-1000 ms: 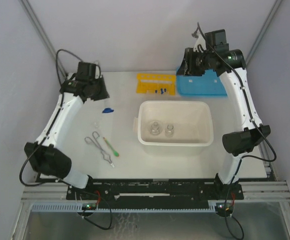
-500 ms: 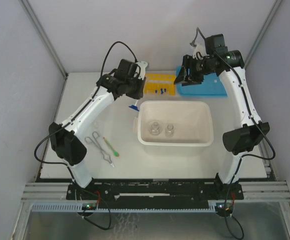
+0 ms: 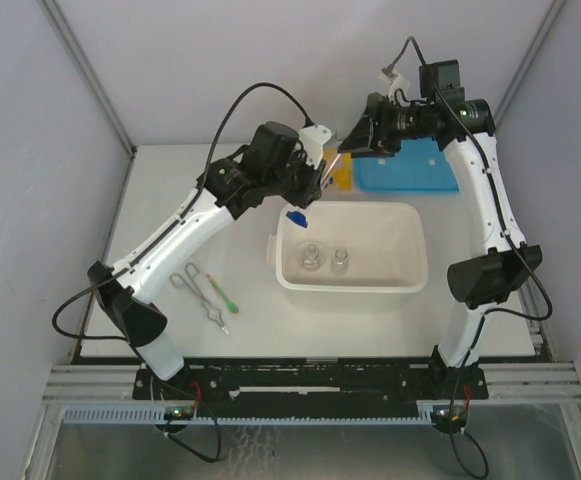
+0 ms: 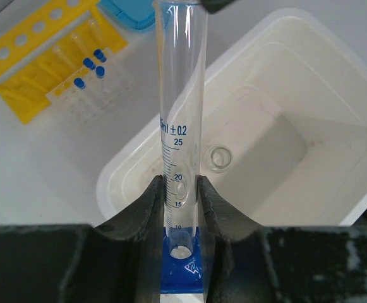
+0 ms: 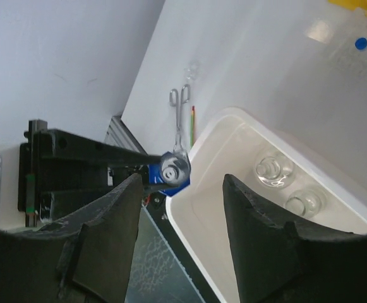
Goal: Organize the chemistry lab equipment
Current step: Place the chemistry item in the storage box.
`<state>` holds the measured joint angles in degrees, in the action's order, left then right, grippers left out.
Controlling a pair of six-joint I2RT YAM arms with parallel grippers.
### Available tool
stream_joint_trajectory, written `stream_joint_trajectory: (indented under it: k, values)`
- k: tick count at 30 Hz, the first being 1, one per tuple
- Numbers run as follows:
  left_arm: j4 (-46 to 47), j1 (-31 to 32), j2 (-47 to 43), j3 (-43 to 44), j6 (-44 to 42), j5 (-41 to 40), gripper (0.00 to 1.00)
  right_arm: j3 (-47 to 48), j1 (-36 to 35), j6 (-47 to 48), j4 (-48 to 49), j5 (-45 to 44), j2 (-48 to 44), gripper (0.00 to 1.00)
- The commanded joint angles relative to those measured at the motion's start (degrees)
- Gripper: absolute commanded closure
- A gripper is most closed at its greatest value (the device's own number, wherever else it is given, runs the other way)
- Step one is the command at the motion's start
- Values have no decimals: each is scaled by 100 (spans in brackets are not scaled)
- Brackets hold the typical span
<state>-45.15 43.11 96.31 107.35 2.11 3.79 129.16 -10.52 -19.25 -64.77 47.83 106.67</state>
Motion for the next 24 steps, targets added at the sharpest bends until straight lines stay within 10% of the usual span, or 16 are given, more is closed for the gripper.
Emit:
stream_joint_trajectory:
  k: [1, 24]
  values:
    - [136, 135, -166, 403, -158, 72, 100, 207, 66, -157, 439, 323, -85, 46]
    - [76, 154, 93, 714, -184, 250, 100, 10, -14, -91, 358, 448, -103, 54]
